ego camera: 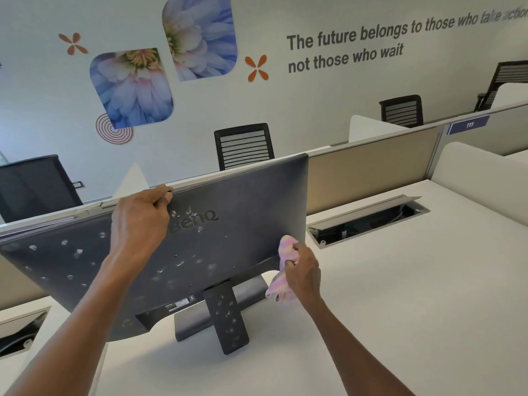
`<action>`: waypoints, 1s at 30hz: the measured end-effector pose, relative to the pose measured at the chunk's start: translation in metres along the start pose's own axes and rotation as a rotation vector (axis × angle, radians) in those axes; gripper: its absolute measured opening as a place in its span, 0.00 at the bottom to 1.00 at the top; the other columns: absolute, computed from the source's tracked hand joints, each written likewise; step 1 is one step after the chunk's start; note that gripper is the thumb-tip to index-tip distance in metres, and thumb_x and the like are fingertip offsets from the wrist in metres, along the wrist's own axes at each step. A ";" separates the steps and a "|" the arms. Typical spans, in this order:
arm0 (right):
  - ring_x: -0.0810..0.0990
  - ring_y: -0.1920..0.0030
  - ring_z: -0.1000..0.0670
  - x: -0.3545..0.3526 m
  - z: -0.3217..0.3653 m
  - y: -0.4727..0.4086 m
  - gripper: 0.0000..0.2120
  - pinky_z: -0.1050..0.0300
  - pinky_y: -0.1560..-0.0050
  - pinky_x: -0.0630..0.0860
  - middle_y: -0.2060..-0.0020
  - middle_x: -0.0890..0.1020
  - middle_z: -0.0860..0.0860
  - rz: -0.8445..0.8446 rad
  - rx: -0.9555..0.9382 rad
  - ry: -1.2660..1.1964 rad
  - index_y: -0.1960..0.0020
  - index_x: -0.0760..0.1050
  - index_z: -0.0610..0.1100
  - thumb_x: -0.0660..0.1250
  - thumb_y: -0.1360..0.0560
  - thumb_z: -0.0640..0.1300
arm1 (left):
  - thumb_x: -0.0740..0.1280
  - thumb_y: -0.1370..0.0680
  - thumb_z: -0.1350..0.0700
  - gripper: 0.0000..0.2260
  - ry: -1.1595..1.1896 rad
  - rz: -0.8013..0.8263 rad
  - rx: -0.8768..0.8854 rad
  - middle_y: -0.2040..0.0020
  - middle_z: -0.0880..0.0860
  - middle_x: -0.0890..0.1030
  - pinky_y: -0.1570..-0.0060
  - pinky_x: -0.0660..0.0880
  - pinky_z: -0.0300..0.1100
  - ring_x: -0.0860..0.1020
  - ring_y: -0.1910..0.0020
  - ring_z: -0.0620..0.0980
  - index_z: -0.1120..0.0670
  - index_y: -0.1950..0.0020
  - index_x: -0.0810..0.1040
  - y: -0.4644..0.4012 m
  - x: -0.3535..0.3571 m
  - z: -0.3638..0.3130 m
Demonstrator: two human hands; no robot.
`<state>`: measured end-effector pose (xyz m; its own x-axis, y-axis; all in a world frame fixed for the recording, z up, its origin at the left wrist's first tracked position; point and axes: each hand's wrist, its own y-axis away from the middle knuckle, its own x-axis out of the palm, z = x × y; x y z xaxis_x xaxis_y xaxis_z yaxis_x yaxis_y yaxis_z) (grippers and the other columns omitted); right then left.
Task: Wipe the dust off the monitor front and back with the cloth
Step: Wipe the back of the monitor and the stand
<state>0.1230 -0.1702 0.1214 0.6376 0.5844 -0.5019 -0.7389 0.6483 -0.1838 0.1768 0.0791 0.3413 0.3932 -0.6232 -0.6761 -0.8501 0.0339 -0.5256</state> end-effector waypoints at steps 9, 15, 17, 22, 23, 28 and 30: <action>0.77 0.50 0.51 -0.014 0.013 -0.017 0.16 0.62 0.52 0.72 0.44 0.79 0.48 -0.088 -0.164 -0.006 0.39 0.74 0.46 0.69 0.25 0.39 | 0.64 0.18 0.54 0.11 0.004 -0.006 0.015 0.47 0.57 0.85 0.54 0.69 0.43 0.75 0.55 0.54 0.52 0.40 0.83 0.001 0.001 -0.002; 0.79 0.44 0.43 -0.026 0.006 -0.044 0.15 0.55 0.49 0.73 0.43 0.80 0.45 -0.133 0.009 -0.031 0.37 0.73 0.44 0.64 0.24 0.39 | 0.64 0.18 0.54 0.11 0.003 0.013 0.017 0.44 0.56 0.84 0.50 0.72 0.47 0.79 0.45 0.59 0.52 0.40 0.83 0.001 -0.002 0.000; 0.78 0.45 0.45 -0.035 0.022 -0.055 0.16 0.56 0.50 0.72 0.44 0.80 0.47 -0.204 -0.051 -0.056 0.38 0.74 0.45 0.65 0.26 0.37 | 0.64 0.18 0.54 0.11 0.004 0.012 0.020 0.43 0.55 0.84 0.48 0.73 0.48 0.79 0.44 0.59 0.52 0.40 0.83 0.001 -0.002 0.000; 0.78 0.45 0.48 -0.029 0.019 -0.038 0.17 0.56 0.50 0.75 0.44 0.80 0.50 -0.113 -0.253 -0.039 0.41 0.74 0.47 0.70 0.28 0.38 | 0.64 0.18 0.54 0.12 -0.002 0.000 0.018 0.43 0.55 0.84 0.49 0.71 0.46 0.79 0.44 0.59 0.53 0.39 0.82 -0.001 0.002 -0.001; 0.78 0.45 0.47 -0.026 0.011 -0.034 0.17 0.57 0.50 0.75 0.44 0.80 0.49 -0.079 -0.227 -0.018 0.40 0.74 0.47 0.70 0.27 0.38 | 0.64 0.18 0.54 0.12 0.000 0.001 0.015 0.43 0.55 0.84 0.49 0.71 0.46 0.79 0.43 0.58 0.53 0.39 0.82 -0.001 0.002 -0.001; 0.79 0.44 0.41 -0.035 0.002 -0.060 0.14 0.52 0.48 0.74 0.44 0.81 0.44 -0.098 0.003 -0.018 0.39 0.73 0.44 0.64 0.24 0.40 | 0.64 0.19 0.54 0.11 0.000 0.007 0.023 0.43 0.55 0.84 0.46 0.73 0.49 0.79 0.42 0.59 0.52 0.39 0.83 0.002 -0.002 -0.002; 0.78 0.44 0.42 -0.048 0.016 -0.074 0.16 0.51 0.47 0.74 0.43 0.80 0.45 -0.145 -0.038 -0.046 0.38 0.73 0.44 0.64 0.26 0.39 | 0.64 0.19 0.54 0.12 0.000 0.005 0.023 0.43 0.56 0.84 0.45 0.74 0.49 0.79 0.42 0.59 0.53 0.39 0.83 0.002 -0.003 -0.002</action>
<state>0.1503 -0.2380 0.1727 0.7466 0.5086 -0.4289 -0.6458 0.7090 -0.2834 0.1728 0.0793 0.3434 0.3890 -0.6230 -0.6787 -0.8436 0.0552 -0.5342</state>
